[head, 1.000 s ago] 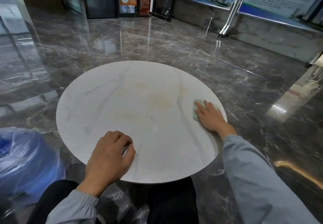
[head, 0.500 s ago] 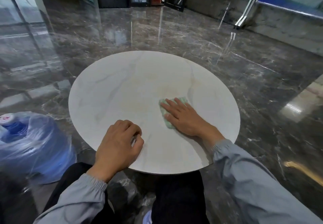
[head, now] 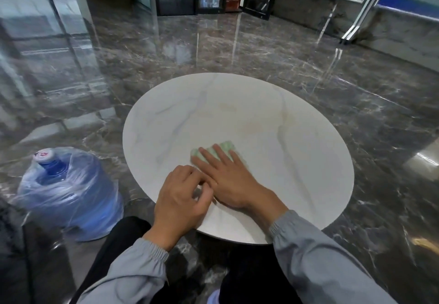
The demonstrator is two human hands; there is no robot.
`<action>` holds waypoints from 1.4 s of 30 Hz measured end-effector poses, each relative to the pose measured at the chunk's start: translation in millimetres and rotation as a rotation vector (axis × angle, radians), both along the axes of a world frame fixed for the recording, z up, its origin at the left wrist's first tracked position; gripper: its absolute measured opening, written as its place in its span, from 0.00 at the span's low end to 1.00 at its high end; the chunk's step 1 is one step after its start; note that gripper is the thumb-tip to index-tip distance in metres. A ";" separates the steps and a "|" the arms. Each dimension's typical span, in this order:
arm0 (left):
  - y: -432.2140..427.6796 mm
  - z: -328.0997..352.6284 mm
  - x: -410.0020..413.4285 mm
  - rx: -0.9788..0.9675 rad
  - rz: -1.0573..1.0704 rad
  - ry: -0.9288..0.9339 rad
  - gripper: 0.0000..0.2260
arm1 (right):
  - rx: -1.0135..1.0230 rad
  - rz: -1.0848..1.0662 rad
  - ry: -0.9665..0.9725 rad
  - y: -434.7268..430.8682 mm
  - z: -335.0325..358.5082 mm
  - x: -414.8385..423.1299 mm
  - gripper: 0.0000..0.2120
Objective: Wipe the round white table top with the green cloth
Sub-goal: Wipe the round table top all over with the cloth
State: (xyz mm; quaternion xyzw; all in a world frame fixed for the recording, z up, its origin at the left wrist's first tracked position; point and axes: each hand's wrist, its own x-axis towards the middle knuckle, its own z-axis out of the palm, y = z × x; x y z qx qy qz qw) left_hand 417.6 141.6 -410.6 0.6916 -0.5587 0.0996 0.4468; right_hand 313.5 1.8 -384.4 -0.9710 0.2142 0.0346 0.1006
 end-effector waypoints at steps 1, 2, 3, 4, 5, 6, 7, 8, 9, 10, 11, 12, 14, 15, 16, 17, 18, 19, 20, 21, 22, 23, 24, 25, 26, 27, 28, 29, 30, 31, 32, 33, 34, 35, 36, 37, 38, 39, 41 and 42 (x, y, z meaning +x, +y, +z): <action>1.2 1.0 1.3 -0.005 -0.008 0.013 0.03 | 0.009 0.024 -0.005 -0.7 2.1 -2.5 0.26; 2.7 1.5 2.6 -0.005 -0.018 0.026 0.03 | 0.011 0.007 -0.008 -9.6 4.1 -7.7 0.26; 4.0 2.0 4.2 -0.002 -0.030 0.033 0.03 | 0.015 -0.047 -0.007 -25.0 4.0 -14.4 0.26; 5.9 1.8 5.3 0.007 -0.046 0.030 0.03 | 0.019 -0.128 0.002 -44.7 3.4 -23.1 0.26; 9.0 1.0 6.7 0.020 -0.059 0.016 0.03 | 0.020 -0.224 0.019 -64.4 2.9 -31.9 0.26; 12.8 -1.1 8.7 0.032 -0.063 -0.001 0.03 | 0.005 -0.317 0.042 -81.5 3.0 -39.3 0.26; 17.3 -3.6 11.4 0.037 -0.055 -0.016 0.03 | -0.012 -0.395 0.068 -94.1 3.2 -43.4 0.27; 23.0 -7.2 16.4 0.037 -0.036 -0.022 0.04 | -0.010 -0.447 0.087 -98.7 3.8 -41.8 0.27; 27.1 -10.7 21.4 0.030 -0.012 -0.021 0.04 | 0.003 -0.470 0.098 -96.0 4.6 -36.1 0.27; 31.1 -13.8 27.3 0.014 0.018 -0.014 0.04 | 0.013 -0.458 0.100 -85.7 5.2 -25.7 0.27; 34.2 -15.5 32.7 -0.009 0.053 0.003 0.04 | 0.005 -0.411 0.100 -70.2 4.8 -11.9 0.27; 36.1 -16.0 37.3 -0.032 0.087 0.029 0.04 | -0.014 -0.343 0.097 -50.0 3.7 2.2 0.27; 36.2 -12.5 45.0 -0.071 0.153 0.101 0.05 | -0.050 -0.169 0.062 -4.4 1.4 27.4 0.27; 35.8 -10.5 48.6 -0.084 0.179 0.137 0.05 | -0.047 -0.084 0.044 16.4 0.1 35.2 0.27; 34.7 -8.6 51.4 -0.098 0.200 0.164 0.04 | -0.030 -0.020 0.027 30.3 -0.6 38.6 0.27; 34.1 -7.5 54.1 -0.111 0.216 0.185 0.04 | -0.008 0.024 0.012 35.5 -0.6 39.1 0.26; 33.9 -7.2 56.4 -0.118 0.224 0.204 0.04 | 0.017 0.044 0.000 31.3 1.2 37.3 0.26; 33.9 -7.5 58.4 -0.122 0.223 0.222 0.04 | 0.028 0.030 -0.007 19.4 2.3 33.7 0.26; 35.0 -8.3 61.2 -0.126 0.217 0.235 0.04 | 0.023 -0.017 -0.005 2.2 1.9 29.9 0.26; 36.5 -8.7 62.3 -0.130 0.213 0.246 0.04 | 0.009 -0.096 0.011 -18.2 1.3 24.8 0.26; 39.4 -9.5 63.1 -0.136 0.215 0.259 0.04 | 0.001 -0.191 0.032 -37.4 2.0 20.1 0.26; 42.9 -9.7 63.5 -0.144 0.221 0.275 0.04 | 0.004 -0.282 0.051 -52.2 3.0 17.8 0.27; 46.4 -9.6 64.1 -0.156 0.229 0.291 0.05 | 0.017 -0.347 0.066 -59.7 3.6 19.3 0.27; 50.1 -10.1 65.3 -0.168 0.243 0.307 0.05 | 0.031 -0.370 0.076 -58.0 4.1 25.2 0.27; 53.5 -10.8 67.2 -0.174 0.260 0.324 0.06 | 0.039 -0.356 0.079 -46.5 4.4 35.3 0.27; 54.2 -12.2 69.0 -0.175 0.280 0.346 0.07 | 0.038 -0.313 0.073 -29.3 3.6 46.3 0.27; 54.3 -14.3 71.7 -0.172 0.304 0.384 0.08 | 0.031 -0.246 0.062 -6.3 2.0 57.6 0.27; 53.4 -16.3 74.8 -0.171 0.322 0.444 0.10 | 0.020 -0.170 0.046 20.0 0.5 66.6 0.27; 51.9 -17.2 77.7 -0.175 0.333 0.515 0.12 | 0.009 -0.093 0.028 44.7 0.1 72.1 0.27; 50.4 -17.1 80.2 -0.184 0.338 0.570 0.13 | -0.002 -0.023 0.018 65.2 0.5 73.3 0.27; 49.9 -15.8 81.6 -0.192 0.345 0.603 0.14 | -0.010 0.032 0.019 78.1 1.1 70.2 0.27; 48.8 -14.2 82.9 -0.195 0.353 0.621 0.14 | -0.012 0.071 0.022 82.9 1.5 63.8 0.27; 47.7 -13.2 84.0 -0.189 0.356 0.630 0.14 | -0.010 0.098 0.026 82.7 1.9 54.3 0.27; 47.1 -13.3 84.8 -0.177 0.352 0.633 0.14 | -0.002 0.111 0.027 78.3 2.5 44.0 0.26; 46.4 -13.1 85.1 -0.163 0.346 0.632 0.14 | 0.006 0.102 0.027 71.5 3.2 34.9 0.26; 46.2 -13.0 85.6 -0.147 0.336 0.625 0.13 | 0.013 0.076 0.032 62.7 3.3 29.0 0.26; 45.7 -13.2 86.7 -0.130 0.326 0.625 0.14 | 0.016 0.036 0.039 52.1 4.0 27.1 0.26; 46.7 -14.3 88.1 -0.115 0.315 0.637 0.13 | 0.018 -0.018 0.044 41.3 2.8 29.2 0.27; 47.7 -13.2 88.9 -0.110 0.299 0.692 0.12 | 0.005 -0.139 0.048 18.1 1.2 44.7 0.27; 48.3 -11.7 89.4 -0.104 0.297 0.710 0.12 | 0.011 -0.192 0.056 10.5 1.1 58.3 0.27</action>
